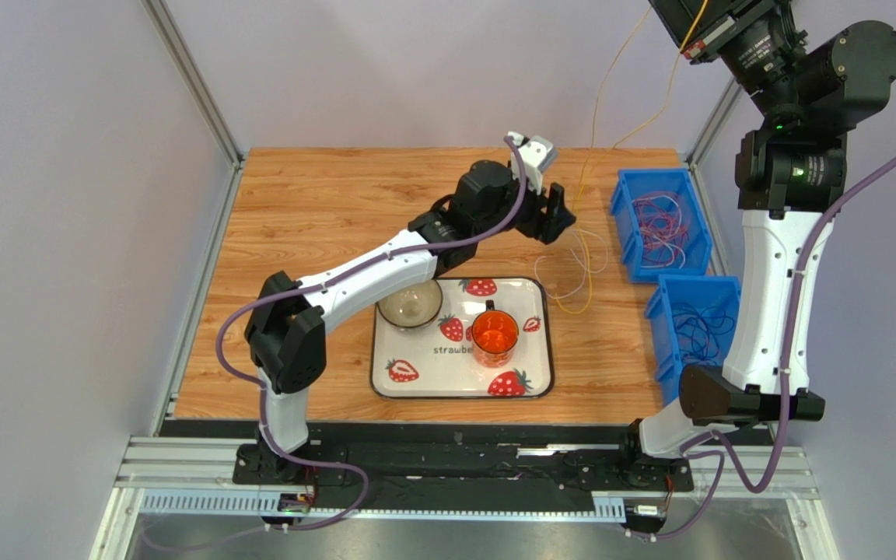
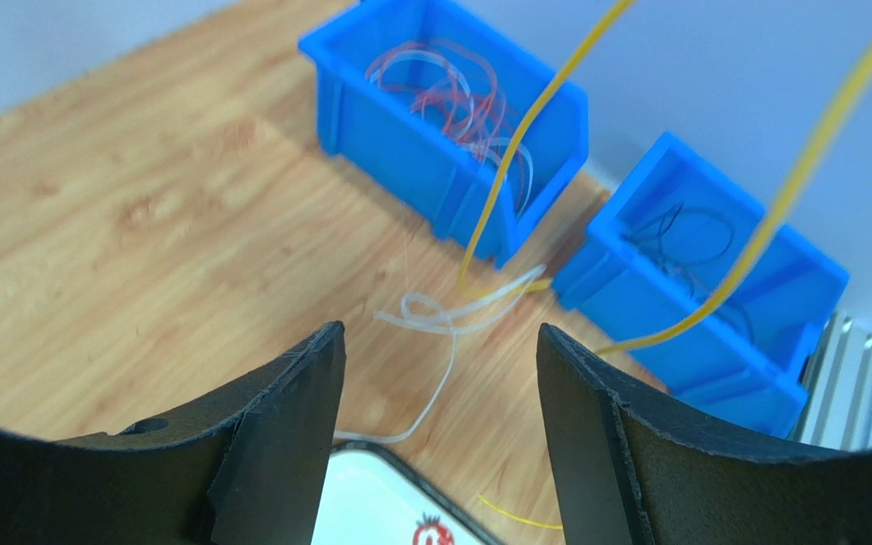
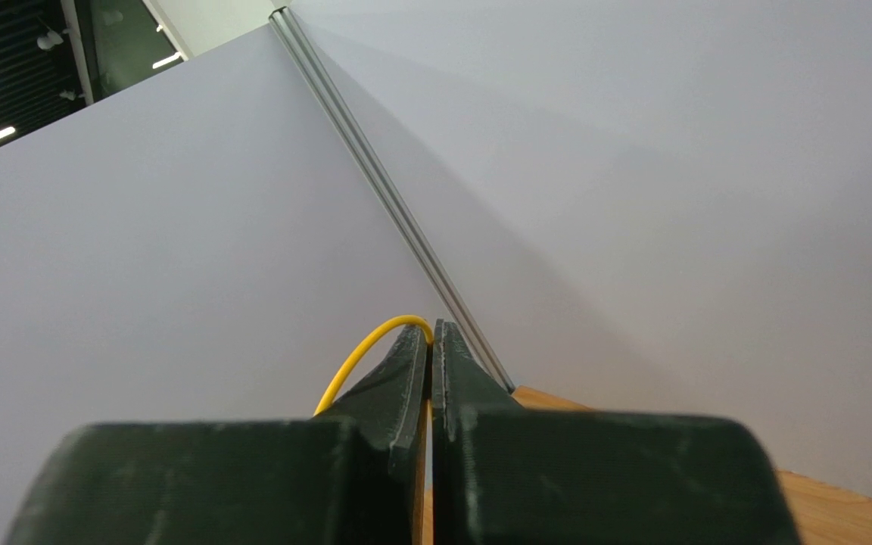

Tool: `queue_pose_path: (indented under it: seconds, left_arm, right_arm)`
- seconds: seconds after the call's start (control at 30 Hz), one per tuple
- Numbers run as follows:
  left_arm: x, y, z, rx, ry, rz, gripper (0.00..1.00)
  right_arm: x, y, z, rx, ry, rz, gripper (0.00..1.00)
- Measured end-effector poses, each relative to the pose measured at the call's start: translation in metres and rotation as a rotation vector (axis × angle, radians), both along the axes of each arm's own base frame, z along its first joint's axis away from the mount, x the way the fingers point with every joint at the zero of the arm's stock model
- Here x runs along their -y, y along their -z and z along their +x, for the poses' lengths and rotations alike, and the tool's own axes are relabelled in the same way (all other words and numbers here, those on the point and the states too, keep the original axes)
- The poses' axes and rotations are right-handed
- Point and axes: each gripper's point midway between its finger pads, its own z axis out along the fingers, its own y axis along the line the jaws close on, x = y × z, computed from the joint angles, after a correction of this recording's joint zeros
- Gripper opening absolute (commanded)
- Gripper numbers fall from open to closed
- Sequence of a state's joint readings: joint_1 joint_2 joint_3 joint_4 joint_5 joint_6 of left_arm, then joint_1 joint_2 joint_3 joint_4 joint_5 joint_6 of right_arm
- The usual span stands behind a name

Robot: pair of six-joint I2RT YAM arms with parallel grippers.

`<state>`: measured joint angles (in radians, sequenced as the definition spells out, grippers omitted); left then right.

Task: Untangle the cables
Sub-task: Untie the cable.

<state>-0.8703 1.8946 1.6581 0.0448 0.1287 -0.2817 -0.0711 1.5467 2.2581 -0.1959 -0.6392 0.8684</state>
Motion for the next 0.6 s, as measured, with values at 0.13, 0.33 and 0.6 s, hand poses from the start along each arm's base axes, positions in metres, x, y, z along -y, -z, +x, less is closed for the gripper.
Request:
queue_pose_path:
  seconds: [0.13, 0.33, 0.6]
  left_arm:
    - [0.005, -0.044, 0.003, 0.054, 0.004, -0.072, 0.73]
    - [0.023, -0.068, 0.014, 0.074, 0.012, -0.146, 0.72]
    - [0.058, -0.007, 0.045, -0.012, -0.007, -0.093, 0.67]
  right_arm:
    - [0.000, 0.003, 0.003, -0.012, -0.006, 0.005, 0.00]
    - [-0.002, 0.003, 0.002, -0.014, -0.020, 0.012, 0.00]
    - [0.000, 0.001, -0.002, -0.020, -0.031, 0.023, 0.00]
